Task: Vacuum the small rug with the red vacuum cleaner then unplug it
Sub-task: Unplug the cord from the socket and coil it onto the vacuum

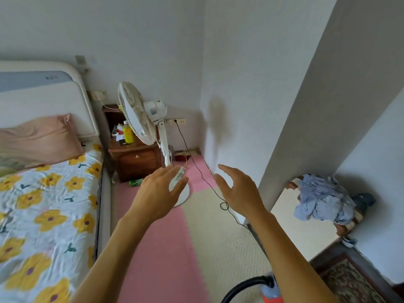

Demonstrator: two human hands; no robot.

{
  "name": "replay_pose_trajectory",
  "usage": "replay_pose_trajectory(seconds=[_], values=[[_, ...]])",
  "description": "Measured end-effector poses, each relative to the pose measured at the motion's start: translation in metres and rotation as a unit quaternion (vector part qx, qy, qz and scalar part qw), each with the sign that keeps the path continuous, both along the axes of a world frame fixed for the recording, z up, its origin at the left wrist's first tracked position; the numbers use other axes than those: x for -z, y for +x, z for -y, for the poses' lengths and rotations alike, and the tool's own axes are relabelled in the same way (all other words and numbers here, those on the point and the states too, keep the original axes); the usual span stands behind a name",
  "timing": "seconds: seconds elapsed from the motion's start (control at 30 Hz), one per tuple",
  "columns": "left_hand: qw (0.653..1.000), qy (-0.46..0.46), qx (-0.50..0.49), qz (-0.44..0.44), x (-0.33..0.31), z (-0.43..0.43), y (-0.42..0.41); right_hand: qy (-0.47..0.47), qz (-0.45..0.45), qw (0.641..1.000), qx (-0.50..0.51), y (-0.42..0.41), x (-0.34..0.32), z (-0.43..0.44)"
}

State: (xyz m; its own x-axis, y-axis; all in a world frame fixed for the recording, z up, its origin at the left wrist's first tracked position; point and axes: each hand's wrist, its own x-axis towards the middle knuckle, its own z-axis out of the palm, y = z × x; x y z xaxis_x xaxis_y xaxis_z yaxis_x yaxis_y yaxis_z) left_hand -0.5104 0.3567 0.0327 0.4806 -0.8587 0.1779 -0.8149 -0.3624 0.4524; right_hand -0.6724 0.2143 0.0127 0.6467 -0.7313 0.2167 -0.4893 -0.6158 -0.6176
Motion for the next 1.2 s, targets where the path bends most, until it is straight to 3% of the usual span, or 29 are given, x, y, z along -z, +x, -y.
replay_pose_trajectory(seconds=[0.33,0.7,1.2], values=[[1.000,0.018,0.015,0.001,0.016,0.066,0.040,0.016,0.004,1.000,-0.005,0.058,0.012,0.061],[0.998,0.059,0.017,0.020,0.014,0.230,0.129,0.008,0.016,1.000,0.004,0.135,0.008,0.232],[0.999,0.048,0.008,-0.022,0.039,0.377,0.295,0.000,-0.011,0.999,-0.033,0.309,0.033,0.368]])
